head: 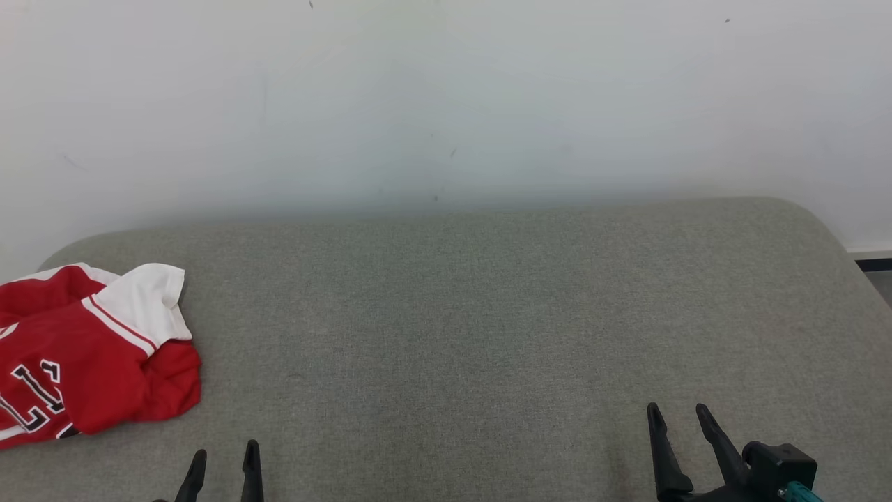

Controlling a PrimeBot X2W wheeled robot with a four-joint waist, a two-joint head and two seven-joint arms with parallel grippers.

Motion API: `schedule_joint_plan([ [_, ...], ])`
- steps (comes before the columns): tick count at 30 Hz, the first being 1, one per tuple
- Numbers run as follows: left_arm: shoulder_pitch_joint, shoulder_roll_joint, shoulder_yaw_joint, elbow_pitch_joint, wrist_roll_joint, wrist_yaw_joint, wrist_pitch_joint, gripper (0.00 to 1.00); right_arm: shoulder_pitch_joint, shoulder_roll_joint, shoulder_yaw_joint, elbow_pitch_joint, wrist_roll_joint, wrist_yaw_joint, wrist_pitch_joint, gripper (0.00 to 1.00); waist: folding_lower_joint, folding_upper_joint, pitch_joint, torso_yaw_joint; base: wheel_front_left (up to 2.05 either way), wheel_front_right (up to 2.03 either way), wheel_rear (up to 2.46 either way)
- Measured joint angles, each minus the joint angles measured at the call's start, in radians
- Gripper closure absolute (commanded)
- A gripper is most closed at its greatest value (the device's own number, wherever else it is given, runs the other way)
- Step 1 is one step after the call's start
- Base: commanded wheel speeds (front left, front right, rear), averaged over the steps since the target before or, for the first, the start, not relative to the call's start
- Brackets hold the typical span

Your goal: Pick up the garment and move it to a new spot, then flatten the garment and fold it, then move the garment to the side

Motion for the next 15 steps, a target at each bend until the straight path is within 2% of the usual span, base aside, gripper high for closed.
schedule_joint_plan([
  [15,0.008,0.000,-0.004,0.009,0.086,0.000,-0.030,0.00,0.005,-0.001,-0.002,-0.001,-0.126,0.000,-0.013,0.00,0.0000,0.0001,-0.013,-0.003,0.00,0.00,0.00],
])
